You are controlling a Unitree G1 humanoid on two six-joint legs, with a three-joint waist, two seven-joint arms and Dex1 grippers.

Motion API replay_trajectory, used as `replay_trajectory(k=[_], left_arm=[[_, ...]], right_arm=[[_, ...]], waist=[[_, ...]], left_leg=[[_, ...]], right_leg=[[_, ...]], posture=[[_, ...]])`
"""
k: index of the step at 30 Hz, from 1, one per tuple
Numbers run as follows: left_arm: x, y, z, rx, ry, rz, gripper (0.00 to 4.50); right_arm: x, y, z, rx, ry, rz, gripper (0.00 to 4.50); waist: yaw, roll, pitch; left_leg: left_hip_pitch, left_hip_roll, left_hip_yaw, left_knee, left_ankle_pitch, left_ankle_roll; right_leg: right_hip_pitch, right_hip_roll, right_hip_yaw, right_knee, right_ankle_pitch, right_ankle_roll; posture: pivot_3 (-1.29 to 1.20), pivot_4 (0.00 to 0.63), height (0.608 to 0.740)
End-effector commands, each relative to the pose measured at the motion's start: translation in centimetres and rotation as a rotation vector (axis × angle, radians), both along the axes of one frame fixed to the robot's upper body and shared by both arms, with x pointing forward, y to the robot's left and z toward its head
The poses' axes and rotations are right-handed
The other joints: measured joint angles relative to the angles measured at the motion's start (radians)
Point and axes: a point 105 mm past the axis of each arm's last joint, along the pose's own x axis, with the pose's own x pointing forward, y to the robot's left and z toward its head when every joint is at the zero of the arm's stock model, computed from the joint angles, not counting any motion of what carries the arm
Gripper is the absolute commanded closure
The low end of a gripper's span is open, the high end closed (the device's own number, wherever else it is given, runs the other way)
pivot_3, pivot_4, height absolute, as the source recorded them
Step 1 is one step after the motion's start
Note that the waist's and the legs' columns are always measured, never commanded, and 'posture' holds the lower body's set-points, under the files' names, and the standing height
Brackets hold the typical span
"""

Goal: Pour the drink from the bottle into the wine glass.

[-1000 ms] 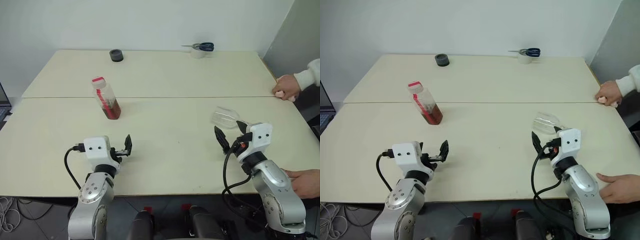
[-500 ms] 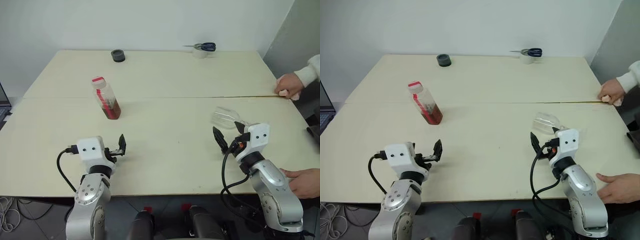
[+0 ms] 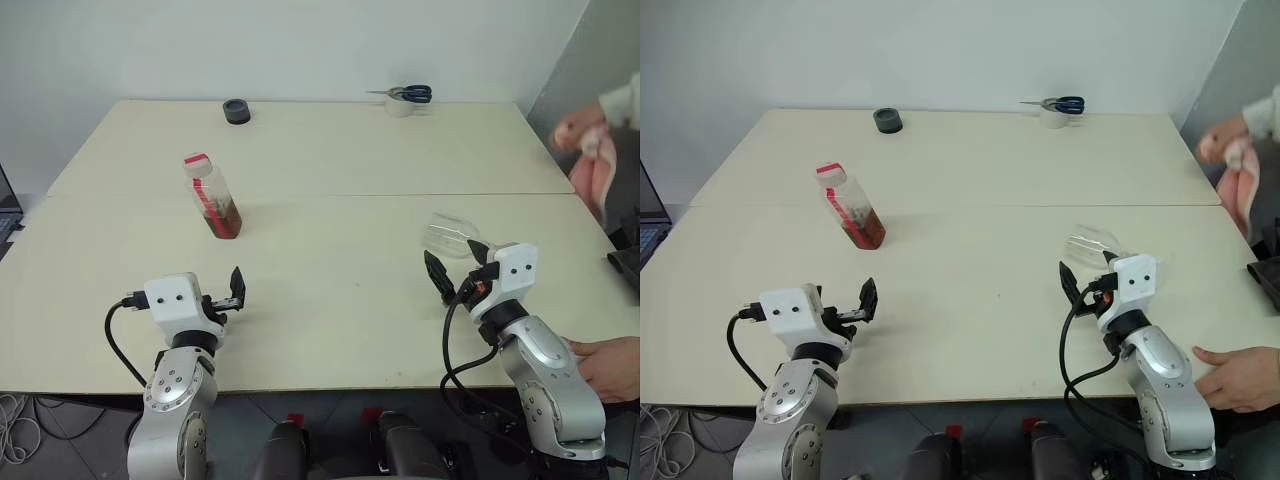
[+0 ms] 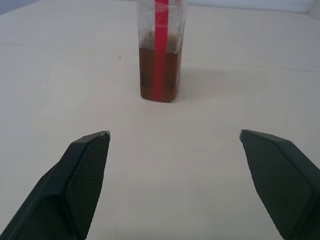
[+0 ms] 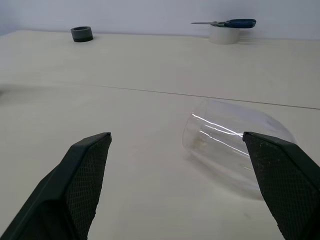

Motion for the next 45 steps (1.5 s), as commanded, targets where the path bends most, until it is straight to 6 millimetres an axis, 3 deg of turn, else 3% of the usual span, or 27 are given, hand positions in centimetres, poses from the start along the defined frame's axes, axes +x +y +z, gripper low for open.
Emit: replay_trajectory(k=[1,3,7,13,21,30,45], left_arm=[[-0.3,0.5,1.1,0.011,-0.050,0.024,0.03],[-0.2,0.8,1.1,0.017,-0.051,0.034,0.03],[1.0,2.2,1.8,0.032,-0.068,0.051,0.03],[3.7,2.7,3.2,0.043,-0.099,-0.008,0.03],[5.5,2.4,4.7,0.055,-0.130,-0.072,0.03],[7.3,3.9,6.4,0.091,-0.162,-0.077,0.03],[10.3,4.3,6.9,0.087,-0.166,-0.162,0.03]], right_arm=[[-0.1,0.4,1.6,-0.005,-0.071,0.044,0.00],[0.0,1.2,2.4,0.015,-0.082,0.118,0.00],[-1.6,5.3,4.3,-0.010,-0.072,0.538,0.00],[-2.1,7.6,6.4,-0.058,-0.046,0.881,0.00],[-1.5,9.3,7.7,-0.029,-0.069,0.953,0.00],[-1.8,10.1,8.3,-0.009,-0.085,0.982,0.00],[-1.7,10.4,9.1,-0.005,-0.103,0.980,0.00]], waist=[[0.000,0.000,0.000],[0.000,0.000,0.000],[-0.002,0.000,0.000],[0.000,-0.001,0.000],[0.000,-0.001,0.001],[0.000,-0.001,0.001],[0.000,-0.001,0.001]], left_leg=[[0.000,0.000,0.000,0.000,0.000,0.000],[0.000,0.000,0.000,0.000,0.000,0.000],[0.000,0.000,0.000,0.000,0.000,0.000],[0.000,0.000,-0.001,0.000,0.000,0.000],[0.000,0.000,-0.001,0.000,0.000,0.000],[0.000,0.000,-0.001,0.000,0.000,0.000],[0.000,0.000,-0.001,0.000,0.000,0.000]], right_leg=[[0.000,0.000,0.000,0.000,0.000,0.000],[0.000,0.000,0.000,0.000,0.000,0.000],[0.000,0.001,0.000,0.000,0.000,0.000],[0.001,0.001,-0.001,-0.001,0.002,-0.003],[0.001,0.000,-0.001,-0.001,0.003,-0.005],[0.000,0.000,-0.001,0.000,0.003,-0.005],[0.000,0.000,-0.002,0.000,0.003,-0.005]], posture=[[0.00,0.150,0.740],[0.00,0.150,0.740],[0.00,0.150,0.740],[0.00,0.150,0.740],[0.00,0.150,0.740],[0.00,0.150,0.740],[0.00,0.150,0.740]])
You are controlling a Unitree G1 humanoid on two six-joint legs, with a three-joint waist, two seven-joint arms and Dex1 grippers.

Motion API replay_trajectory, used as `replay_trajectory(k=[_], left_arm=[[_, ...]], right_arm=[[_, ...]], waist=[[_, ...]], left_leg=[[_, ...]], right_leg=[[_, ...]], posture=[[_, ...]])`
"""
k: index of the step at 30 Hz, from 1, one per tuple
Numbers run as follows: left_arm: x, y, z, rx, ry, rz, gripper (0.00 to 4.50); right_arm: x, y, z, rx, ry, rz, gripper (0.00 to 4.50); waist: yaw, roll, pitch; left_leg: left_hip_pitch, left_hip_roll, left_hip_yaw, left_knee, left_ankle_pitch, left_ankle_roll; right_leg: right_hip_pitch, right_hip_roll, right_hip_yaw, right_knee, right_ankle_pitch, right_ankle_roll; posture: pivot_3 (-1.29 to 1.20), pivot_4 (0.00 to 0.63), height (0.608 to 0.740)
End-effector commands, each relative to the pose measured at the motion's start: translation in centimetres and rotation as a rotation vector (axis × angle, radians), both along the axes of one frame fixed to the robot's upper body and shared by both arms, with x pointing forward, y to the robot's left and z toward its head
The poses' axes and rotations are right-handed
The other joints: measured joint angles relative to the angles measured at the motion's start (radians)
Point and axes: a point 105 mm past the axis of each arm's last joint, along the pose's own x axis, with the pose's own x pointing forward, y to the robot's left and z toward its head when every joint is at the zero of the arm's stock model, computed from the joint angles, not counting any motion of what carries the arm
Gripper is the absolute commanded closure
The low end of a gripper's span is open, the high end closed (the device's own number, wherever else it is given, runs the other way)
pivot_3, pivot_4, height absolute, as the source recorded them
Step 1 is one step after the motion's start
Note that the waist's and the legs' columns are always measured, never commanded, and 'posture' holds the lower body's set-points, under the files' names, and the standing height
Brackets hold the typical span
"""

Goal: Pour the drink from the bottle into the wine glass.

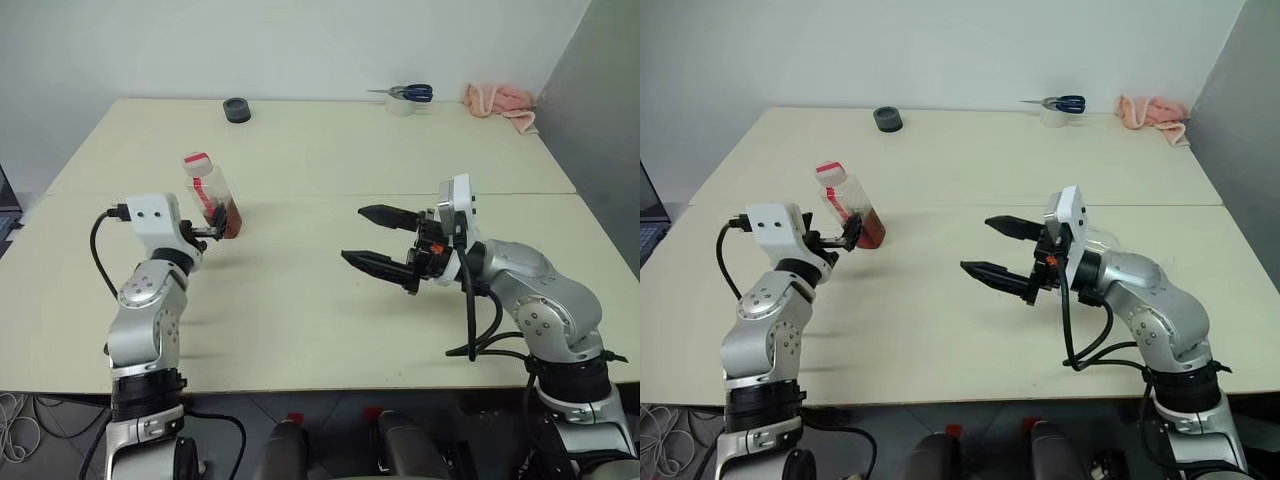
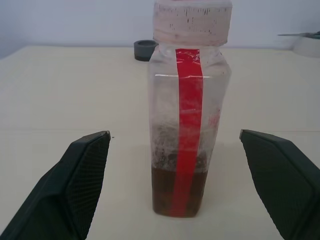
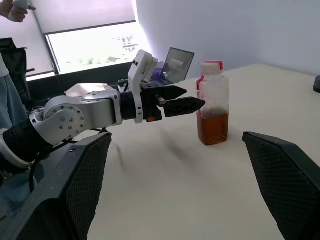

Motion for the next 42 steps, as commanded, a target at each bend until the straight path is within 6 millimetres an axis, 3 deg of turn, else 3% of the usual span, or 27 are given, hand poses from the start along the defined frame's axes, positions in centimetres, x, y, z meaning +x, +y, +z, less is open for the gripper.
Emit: replay_trajectory(k=[1,20,40,42], left_arm=[[0.4,0.1,1.5,0.022,-0.056,-0.027,0.03],[4.4,0.0,3.0,0.078,-0.099,-0.112,0.03],[4.8,-0.2,3.6,0.079,-0.145,-0.118,0.03],[4.8,-0.2,3.5,0.080,-0.138,-0.117,0.43]], right_arm=[[-0.6,0.3,1.3,0.016,-0.051,0.017,0.00],[-0.4,0.1,1.7,0.028,-0.060,-0.016,0.00],[-0.1,-0.2,1.7,0.039,-0.048,-0.049,0.00],[0.0,-0.2,1.7,0.042,-0.046,-0.055,0.00]], waist=[[0.000,0.000,0.000],[-0.001,0.000,0.000],[-0.001,0.000,0.000],[-0.001,0.000,0.000]], left_leg=[[0.000,0.000,0.000,0.000,0.000,0.000],[0.000,0.000,-0.001,0.000,0.000,0.000],[-0.001,0.000,-0.001,0.000,0.000,0.000],[-0.001,0.000,-0.001,0.000,0.000,0.000]], right_leg=[[0.000,0.000,0.000,0.000,0.000,0.000],[0.000,0.000,-0.001,0.000,0.000,0.000],[0.000,0.000,-0.001,0.000,0.000,0.000],[0.000,0.000,-0.001,0.000,0.000,0.000]], posture=[[0.00,0.150,0.740],[0.00,0.150,0.740],[0.00,0.150,0.740],[0.00,0.150,0.740]])
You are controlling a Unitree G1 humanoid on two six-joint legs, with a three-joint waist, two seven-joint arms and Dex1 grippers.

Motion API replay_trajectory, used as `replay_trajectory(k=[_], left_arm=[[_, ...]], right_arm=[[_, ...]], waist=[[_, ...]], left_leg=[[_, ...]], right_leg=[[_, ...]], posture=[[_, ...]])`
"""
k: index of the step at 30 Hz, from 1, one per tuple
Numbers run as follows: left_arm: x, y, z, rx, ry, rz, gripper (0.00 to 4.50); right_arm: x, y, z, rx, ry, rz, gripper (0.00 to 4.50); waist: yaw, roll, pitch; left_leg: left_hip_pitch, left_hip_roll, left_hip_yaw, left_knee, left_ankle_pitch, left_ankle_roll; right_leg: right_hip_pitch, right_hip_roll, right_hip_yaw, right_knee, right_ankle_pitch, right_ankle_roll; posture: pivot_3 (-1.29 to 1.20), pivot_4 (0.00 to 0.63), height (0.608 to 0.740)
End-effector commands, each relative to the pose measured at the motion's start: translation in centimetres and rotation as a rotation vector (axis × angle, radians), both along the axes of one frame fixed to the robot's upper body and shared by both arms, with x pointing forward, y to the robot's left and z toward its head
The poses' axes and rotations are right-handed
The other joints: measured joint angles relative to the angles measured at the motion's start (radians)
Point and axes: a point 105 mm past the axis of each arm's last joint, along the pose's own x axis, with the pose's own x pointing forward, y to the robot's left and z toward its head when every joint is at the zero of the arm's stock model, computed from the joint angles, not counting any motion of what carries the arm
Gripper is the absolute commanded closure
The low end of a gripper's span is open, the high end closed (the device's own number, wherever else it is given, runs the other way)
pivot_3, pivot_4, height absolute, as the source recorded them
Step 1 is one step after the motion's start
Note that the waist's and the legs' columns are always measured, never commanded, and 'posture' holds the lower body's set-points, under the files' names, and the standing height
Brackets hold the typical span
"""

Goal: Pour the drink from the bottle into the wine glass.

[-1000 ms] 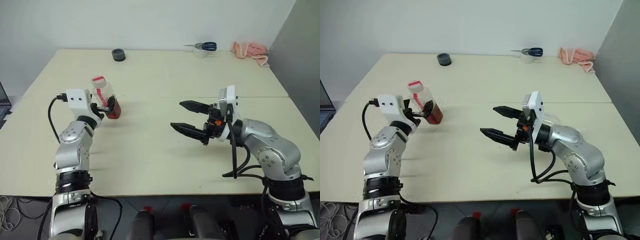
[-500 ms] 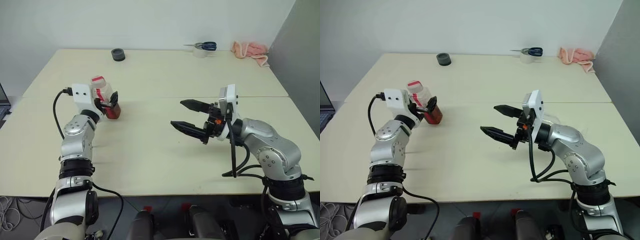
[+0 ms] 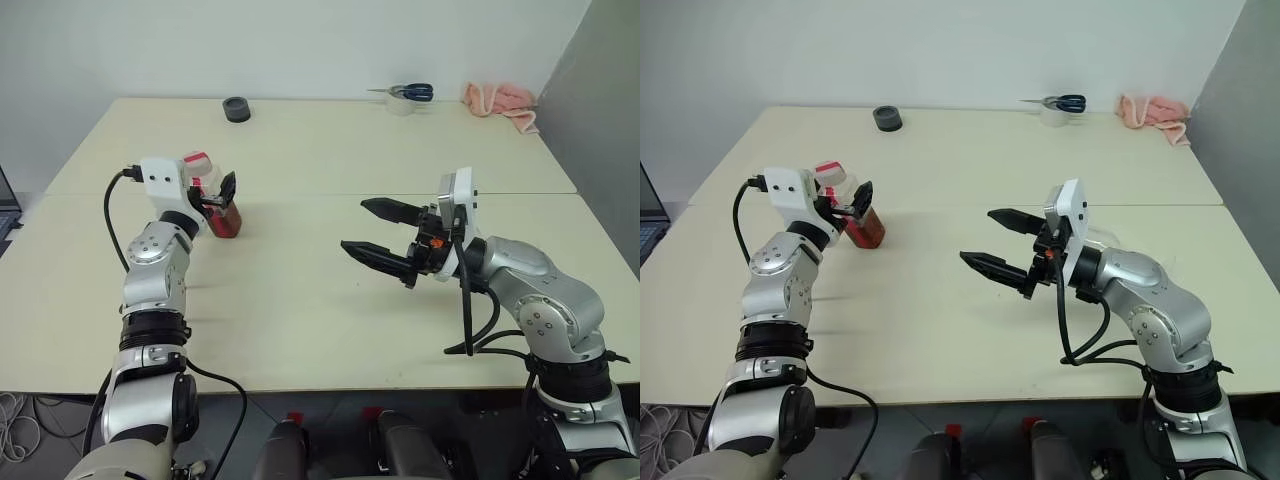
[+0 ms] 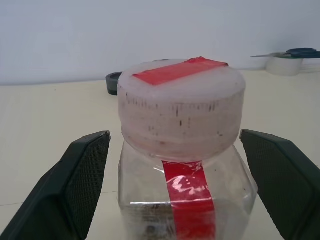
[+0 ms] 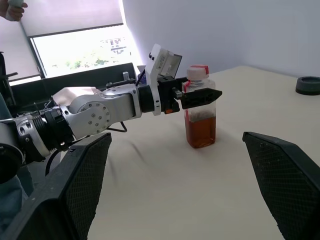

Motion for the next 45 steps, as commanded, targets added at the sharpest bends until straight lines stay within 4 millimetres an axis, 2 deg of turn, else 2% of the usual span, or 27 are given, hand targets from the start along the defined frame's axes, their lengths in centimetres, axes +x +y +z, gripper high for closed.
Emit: replay_trajectory(k=[1,6,7,26,28,33,42,45], left_arm=[[-0.1,0.0,1.5,0.023,-0.050,-0.001,0.60],[-0.1,0.0,1.5,0.017,-0.050,-0.002,2.16],[-0.1,0.0,1.5,0.015,-0.049,-0.001,2.33],[-0.4,-0.1,0.5,0.024,-0.023,0.023,2.33],[-0.4,-0.3,0.4,0.026,-0.019,0.012,1.59],[-0.1,-0.2,0.2,0.034,-0.002,0.025,0.09],[0.1,-0.4,0.1,0.035,0.007,0.013,0.03],[0.1,-0.4,0.3,0.033,-0.003,0.013,0.56]], right_arm=[[-0.3,-0.2,1.2,0.030,-0.044,-0.002,0.00],[-0.3,-0.3,1.3,0.033,-0.041,-0.003,0.00],[-0.3,-0.3,1.3,0.033,-0.041,-0.004,0.00],[0.2,-0.3,1.5,0.040,-0.050,-0.022,0.00],[0.1,-0.3,1.6,0.041,-0.051,-0.023,0.00],[0.2,-0.3,1.6,0.042,-0.053,-0.031,0.00],[0.3,-0.4,1.6,0.043,-0.055,-0.041,0.00],[0.3,-0.4,1.6,0.044,-0.055,-0.044,0.00]], waist=[[0.000,0.000,0.000],[0.000,0.000,0.000],[0.000,0.000,0.000],[-0.001,0.000,0.000],[-0.001,0.000,0.000],[0.000,0.000,0.000],[0.000,0.000,0.000],[0.000,0.000,0.000]], left_leg=[[0.000,0.000,0.000,0.000,0.000,0.000],[0.000,0.000,0.000,0.000,0.000,0.000],[0.000,0.000,0.000,0.000,0.000,0.000],[0.000,0.000,0.000,0.000,0.000,0.000],[0.000,0.000,0.000,0.000,0.000,0.000],[0.000,0.000,0.000,0.000,0.000,0.000],[0.000,0.000,0.000,0.000,0.000,0.000],[0.000,0.000,0.000,0.000,0.000,0.000]], right_leg=[[0.000,0.000,0.000,0.000,0.000,0.000],[0.000,0.000,0.000,0.000,0.000,0.000],[0.000,0.000,0.000,0.000,0.000,0.000],[0.000,0.000,0.000,0.000,0.000,0.000],[0.000,0.000,0.000,0.000,0.000,0.000],[0.000,0.000,0.000,0.000,0.000,0.000],[0.000,0.000,0.000,0.000,0.000,0.000],[0.000,0.000,0.000,0.000,0.000,0.000]], posture=[[0.00,0.150,0.740],[0.00,0.150,0.740],[0.00,0.150,0.740],[0.00,0.150,0.740],[0.00,0.150,0.740],[0.00,0.150,0.740],[0.00,0.150,0.740],[0.00,0.150,0.740]])
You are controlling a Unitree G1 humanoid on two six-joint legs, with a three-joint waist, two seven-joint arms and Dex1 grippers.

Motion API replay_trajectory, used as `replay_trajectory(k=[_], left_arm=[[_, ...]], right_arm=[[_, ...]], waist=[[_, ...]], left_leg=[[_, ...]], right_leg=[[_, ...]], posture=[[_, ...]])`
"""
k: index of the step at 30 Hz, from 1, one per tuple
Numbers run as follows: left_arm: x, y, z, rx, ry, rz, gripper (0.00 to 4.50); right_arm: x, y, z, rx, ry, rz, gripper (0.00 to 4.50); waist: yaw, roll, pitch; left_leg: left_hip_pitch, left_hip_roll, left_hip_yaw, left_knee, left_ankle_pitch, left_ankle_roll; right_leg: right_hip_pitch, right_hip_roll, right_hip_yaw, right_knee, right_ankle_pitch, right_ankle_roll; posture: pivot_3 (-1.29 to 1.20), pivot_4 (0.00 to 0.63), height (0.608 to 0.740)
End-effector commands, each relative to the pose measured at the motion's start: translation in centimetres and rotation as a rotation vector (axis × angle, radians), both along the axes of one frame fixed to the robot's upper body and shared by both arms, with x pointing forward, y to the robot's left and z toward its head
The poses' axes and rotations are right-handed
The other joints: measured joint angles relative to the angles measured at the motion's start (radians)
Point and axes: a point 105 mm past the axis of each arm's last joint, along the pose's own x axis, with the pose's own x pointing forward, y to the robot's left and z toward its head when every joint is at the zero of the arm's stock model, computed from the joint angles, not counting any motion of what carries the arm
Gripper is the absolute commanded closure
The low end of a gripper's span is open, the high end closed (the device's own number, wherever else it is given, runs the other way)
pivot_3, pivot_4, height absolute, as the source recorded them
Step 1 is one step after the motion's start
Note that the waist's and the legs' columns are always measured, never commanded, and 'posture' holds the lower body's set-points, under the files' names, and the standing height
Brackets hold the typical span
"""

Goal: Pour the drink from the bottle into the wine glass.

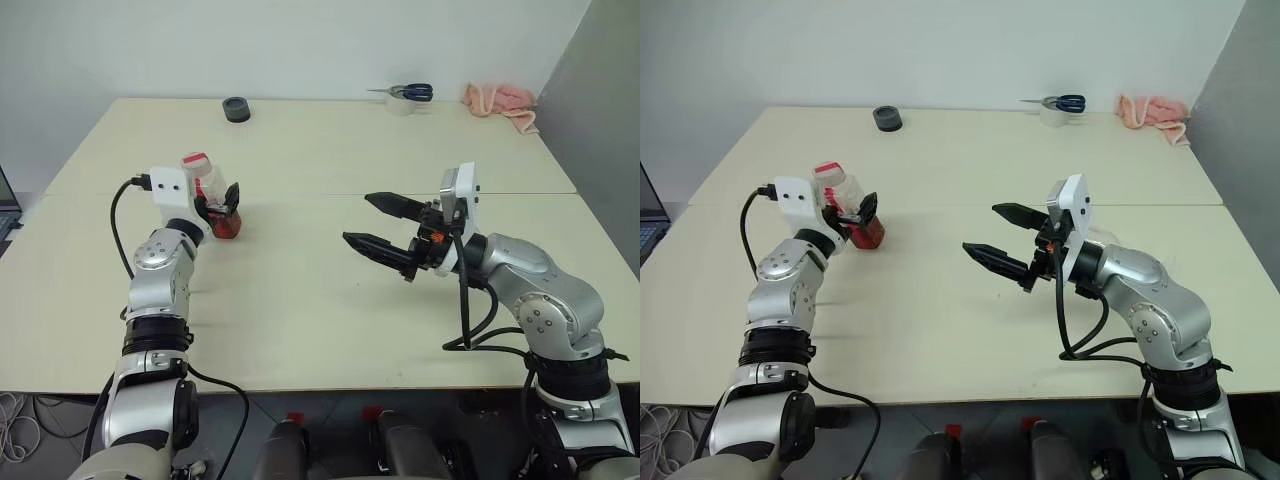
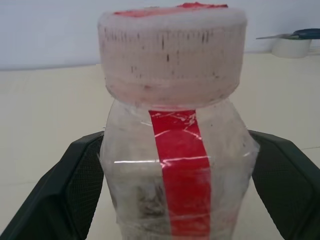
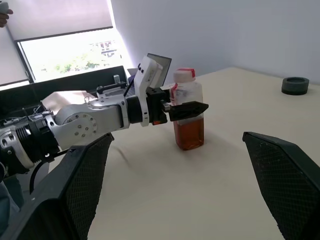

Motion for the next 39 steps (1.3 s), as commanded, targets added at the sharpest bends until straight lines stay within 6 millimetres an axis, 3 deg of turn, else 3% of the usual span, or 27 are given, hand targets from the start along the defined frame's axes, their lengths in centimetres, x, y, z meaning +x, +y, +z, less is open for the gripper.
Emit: replay_trajectory(k=[1,7,16,23,32,35,39], left_arm=[[0.1,-0.3,2.1,0.020,-0.065,-0.014,0.84],[0.1,-0.4,2.5,0.019,-0.083,-0.022,2.61],[0.1,-0.2,2.8,0.032,-0.088,-0.012,2.62],[0.3,-0.1,3.0,0.038,-0.089,-0.003,0.39],[0.5,-0.4,2.9,0.027,-0.079,-0.019,0.39],[0.5,-0.4,2.9,0.023,-0.083,-0.020,0.98],[0.4,-0.4,3.1,0.017,-0.092,-0.020,2.23]], right_arm=[[-0.4,-0.2,1.4,0.027,-0.059,0.001,0.00],[-0.4,-0.2,1.3,0.028,-0.056,0.001,0.00],[-0.3,-0.1,1.3,0.029,-0.056,0.000,0.00],[-0.3,-0.1,1.2,0.031,-0.056,-0.003,0.00],[-0.3,-0.2,1.2,0.032,-0.055,-0.009,0.00],[-0.3,-0.2,1.2,0.033,-0.055,-0.010,0.00],[-0.3,-0.2,1.2,0.033,-0.054,-0.008,0.00]], waist=[[0.000,0.000,0.000],[0.000,0.000,0.000],[0.000,0.000,0.000],[0.000,0.000,0.000],[0.000,0.000,0.000],[0.000,0.000,0.000],[0.000,0.000,0.000]], left_leg=[[0.000,0.000,0.000,0.000,0.000,0.000],[0.000,0.000,0.000,0.000,0.000,0.000],[0.000,0.000,0.000,0.000,0.000,0.000],[0.000,0.000,0.000,0.000,0.000,0.000],[0.000,0.000,0.000,0.000,0.000,0.000],[0.000,0.000,0.000,0.000,0.000,0.000],[0.000,0.000,0.000,0.000,0.000,0.000]], right_leg=[[0.000,0.000,0.000,0.000,0.000,0.000],[0.000,0.000,0.000,0.000,0.000,0.000],[0.000,0.000,0.000,0.000,0.000,0.000],[0.000,0.000,0.000,0.000,0.000,0.000],[0.000,0.000,0.000,0.000,0.000,0.000],[0.000,0.000,0.000,0.000,0.000,0.000],[0.000,0.000,0.000,0.000,0.000,0.000]], posture=[[0.00,0.150,0.740],[0.00,0.150,0.740],[0.00,0.150,0.740],[0.00,0.150,0.740],[0.00,0.150,0.740],[0.00,0.150,0.740],[0.00,0.150,0.740]])
